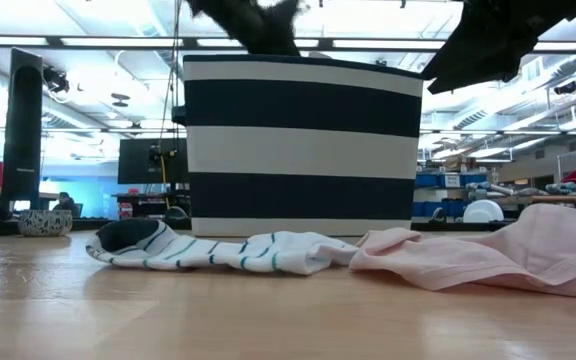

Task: Sort clothes
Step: Put the brown patterned sock into the blue laundry bin, then put the light pink underwear into the blue laundry bin

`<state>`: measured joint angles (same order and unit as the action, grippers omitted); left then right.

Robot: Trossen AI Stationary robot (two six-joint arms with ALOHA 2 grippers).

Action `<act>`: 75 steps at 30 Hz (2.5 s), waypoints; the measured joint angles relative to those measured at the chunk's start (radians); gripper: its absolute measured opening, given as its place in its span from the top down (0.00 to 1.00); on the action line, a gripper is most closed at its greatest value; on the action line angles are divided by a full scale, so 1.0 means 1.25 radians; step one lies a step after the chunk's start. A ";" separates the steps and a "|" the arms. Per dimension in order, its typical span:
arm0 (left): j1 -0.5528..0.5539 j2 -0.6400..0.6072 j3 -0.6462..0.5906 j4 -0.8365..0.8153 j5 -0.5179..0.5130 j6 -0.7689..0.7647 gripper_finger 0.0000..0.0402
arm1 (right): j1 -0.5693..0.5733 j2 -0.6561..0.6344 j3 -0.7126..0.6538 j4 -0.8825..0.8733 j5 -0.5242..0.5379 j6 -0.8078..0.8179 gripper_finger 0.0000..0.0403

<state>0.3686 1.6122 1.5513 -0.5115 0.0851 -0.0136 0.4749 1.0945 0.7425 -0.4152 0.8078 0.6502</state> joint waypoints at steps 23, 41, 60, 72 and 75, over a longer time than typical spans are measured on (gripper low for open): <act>-0.503 -0.388 -0.471 0.148 -0.348 -0.166 0.71 | 0.137 0.192 0.004 0.020 -0.246 0.174 0.47; -0.643 -0.402 -0.714 0.405 -0.468 -0.266 0.71 | 0.134 0.438 0.005 0.171 -0.396 0.255 0.67; -0.651 -0.394 -0.905 0.653 -0.480 -0.315 0.71 | 0.069 0.125 0.180 -0.180 -0.228 0.034 0.99; -0.651 -0.394 -0.905 0.650 -0.493 -0.309 0.71 | -0.075 0.111 0.550 -0.285 -0.159 -0.406 1.00; -0.651 -0.394 -0.905 0.650 -0.497 -0.311 0.71 | -0.134 0.133 0.634 -0.271 -0.158 -0.503 1.00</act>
<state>-0.4454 1.1198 0.4202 0.3005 -0.5367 -0.4019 0.3072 1.2605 1.5348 -0.7539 0.6102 0.0213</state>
